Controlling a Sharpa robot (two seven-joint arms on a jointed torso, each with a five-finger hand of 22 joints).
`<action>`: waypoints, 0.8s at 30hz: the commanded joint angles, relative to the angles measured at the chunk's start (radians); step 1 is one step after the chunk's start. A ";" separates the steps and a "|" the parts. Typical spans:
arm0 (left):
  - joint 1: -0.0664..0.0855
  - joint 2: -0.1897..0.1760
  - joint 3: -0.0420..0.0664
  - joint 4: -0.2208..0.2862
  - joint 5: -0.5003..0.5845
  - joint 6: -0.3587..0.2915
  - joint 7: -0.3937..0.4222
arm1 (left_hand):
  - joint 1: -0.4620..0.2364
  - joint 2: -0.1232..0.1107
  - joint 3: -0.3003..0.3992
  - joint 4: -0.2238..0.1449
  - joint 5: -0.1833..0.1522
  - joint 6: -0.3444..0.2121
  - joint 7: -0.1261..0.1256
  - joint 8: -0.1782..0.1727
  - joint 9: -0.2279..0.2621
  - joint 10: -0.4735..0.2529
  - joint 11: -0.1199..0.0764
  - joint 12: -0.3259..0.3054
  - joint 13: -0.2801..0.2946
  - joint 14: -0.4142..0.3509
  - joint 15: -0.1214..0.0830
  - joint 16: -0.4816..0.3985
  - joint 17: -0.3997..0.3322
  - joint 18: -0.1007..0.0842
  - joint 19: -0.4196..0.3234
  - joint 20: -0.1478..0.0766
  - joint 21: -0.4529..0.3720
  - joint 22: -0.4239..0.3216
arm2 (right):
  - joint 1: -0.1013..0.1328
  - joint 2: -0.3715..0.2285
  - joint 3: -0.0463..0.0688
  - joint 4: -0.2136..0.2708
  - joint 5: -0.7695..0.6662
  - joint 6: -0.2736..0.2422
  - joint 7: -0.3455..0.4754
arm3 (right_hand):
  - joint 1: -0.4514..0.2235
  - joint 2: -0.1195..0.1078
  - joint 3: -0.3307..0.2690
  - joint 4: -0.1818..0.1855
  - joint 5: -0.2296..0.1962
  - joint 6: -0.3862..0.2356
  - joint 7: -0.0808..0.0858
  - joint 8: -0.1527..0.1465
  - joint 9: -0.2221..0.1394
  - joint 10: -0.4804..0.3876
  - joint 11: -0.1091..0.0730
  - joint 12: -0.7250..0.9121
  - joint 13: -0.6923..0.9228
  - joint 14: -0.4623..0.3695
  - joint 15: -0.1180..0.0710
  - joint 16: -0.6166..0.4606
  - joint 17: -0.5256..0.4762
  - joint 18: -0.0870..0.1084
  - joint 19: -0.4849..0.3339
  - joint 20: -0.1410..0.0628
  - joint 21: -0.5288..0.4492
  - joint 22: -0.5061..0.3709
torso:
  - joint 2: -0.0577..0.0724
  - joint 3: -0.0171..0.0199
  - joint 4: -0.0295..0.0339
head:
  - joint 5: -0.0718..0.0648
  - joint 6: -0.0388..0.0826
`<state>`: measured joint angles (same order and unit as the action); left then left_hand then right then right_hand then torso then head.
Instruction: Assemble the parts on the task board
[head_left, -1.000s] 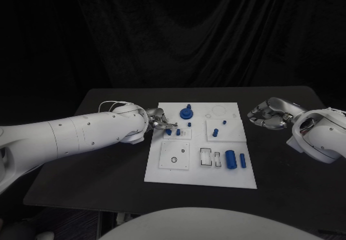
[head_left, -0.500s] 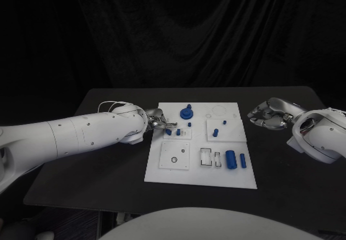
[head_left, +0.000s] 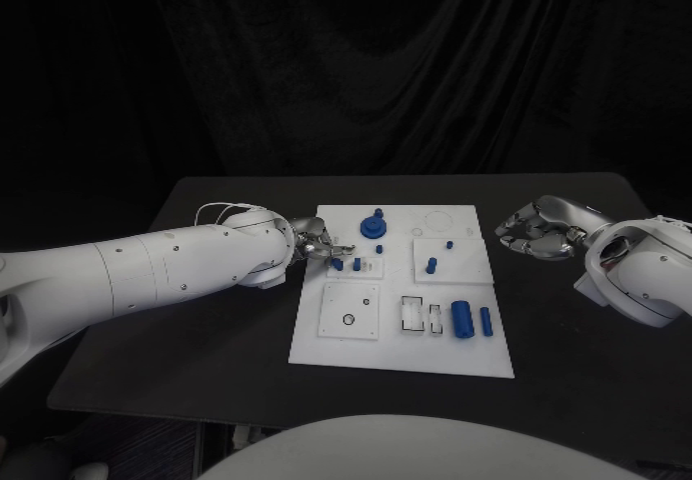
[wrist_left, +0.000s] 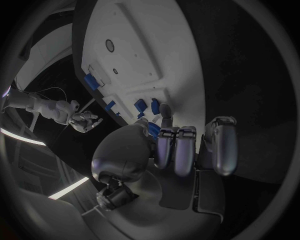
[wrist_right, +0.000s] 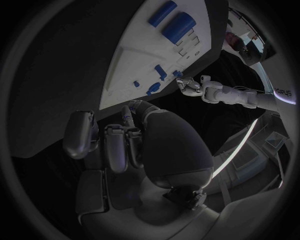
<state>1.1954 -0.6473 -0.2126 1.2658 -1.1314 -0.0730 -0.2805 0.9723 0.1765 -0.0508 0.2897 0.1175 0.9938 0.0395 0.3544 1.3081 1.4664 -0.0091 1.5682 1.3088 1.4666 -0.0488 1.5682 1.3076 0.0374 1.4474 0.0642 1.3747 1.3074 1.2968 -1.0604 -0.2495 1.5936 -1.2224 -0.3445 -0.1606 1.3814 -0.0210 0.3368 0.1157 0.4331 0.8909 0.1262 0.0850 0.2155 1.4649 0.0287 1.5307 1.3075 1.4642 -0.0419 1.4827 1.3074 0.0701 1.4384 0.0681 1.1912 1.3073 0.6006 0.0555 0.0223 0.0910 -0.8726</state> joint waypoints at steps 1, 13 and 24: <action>-0.002 0.000 0.001 0.003 0.002 -0.008 0.028 | 0.006 0.008 -0.006 0.000 0.007 -0.002 0.000 0.004 0.026 0.104 -0.010 0.003 0.262 0.104 -0.010 0.003 0.263 0.013 0.000 -0.008 0.000 0.197 | -0.002 0.000 0.001 0.000 -0.002 0.007 -0.017 | -0.012 0.000 0.006 -0.001 0.004 0.007 0.002 -0.001 0.000 0.058 0.003 -0.004 0.213 0.073 0.002 -0.003 0.121 0.011 -0.009 0.000 -0.005 0.155 | 0.000 -0.0001 0.0004 | 0.000 0.000; -0.002 0.003 0.001 0.006 0.002 -0.015 0.049 | 0.026 0.023 -0.009 0.000 0.025 -0.021 0.007 -0.044 -0.007 0.104 -0.005 0.003 0.262 0.104 -0.007 0.003 0.263 0.013 -0.002 -0.008 -0.002 0.197 | -0.003 0.001 0.001 0.000 -0.002 0.008 -0.018 | -0.012 0.000 0.007 -0.001 0.004 0.007 0.001 -0.001 0.000 0.057 0.003 -0.004 0.213 0.073 0.002 -0.004 0.120 0.011 -0.010 0.000 -0.006 0.155 | 0.000 0.0000 0.0000 | 0.002 0.000; -0.002 0.004 0.001 0.007 0.002 -0.019 0.051 | 0.048 0.028 -0.006 -0.002 0.040 0.010 0.001 -0.049 -0.018 0.104 -0.010 0.003 0.262 0.104 -0.010 0.003 0.263 0.011 0.004 -0.009 0.007 0.199 | -0.003 0.002 0.001 0.000 -0.002 0.009 -0.018 | -0.012 0.000 0.007 -0.001 0.004 0.007 0.001 -0.001 0.000 0.057 0.003 -0.004 0.213 0.073 0.002 -0.004 0.120 0.011 -0.010 0.000 -0.006 0.155 | 0.000 0.0001 0.0000 | 0.002 0.000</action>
<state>1.1953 -0.6456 -0.2127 1.2705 -1.1316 -0.0820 -0.2497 1.0117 0.2045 -0.0562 0.2898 0.1535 0.9977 0.0401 0.3107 1.2913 1.4664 -0.0090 1.5683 1.3088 1.4634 -0.0519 1.5682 1.3076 0.0374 1.4494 0.0589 1.3789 1.3074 1.2966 -1.0583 -0.2495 1.5929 -1.2224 -0.3416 -0.1633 1.3814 -0.0210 0.3367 0.1158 0.4331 0.8910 0.1262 0.0850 0.2155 1.4649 0.0287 1.5307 1.3075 1.4642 -0.0419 1.4828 1.3074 0.0702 1.4384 0.0681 1.1912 1.3073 0.6009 0.0555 0.0225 0.0928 -0.8726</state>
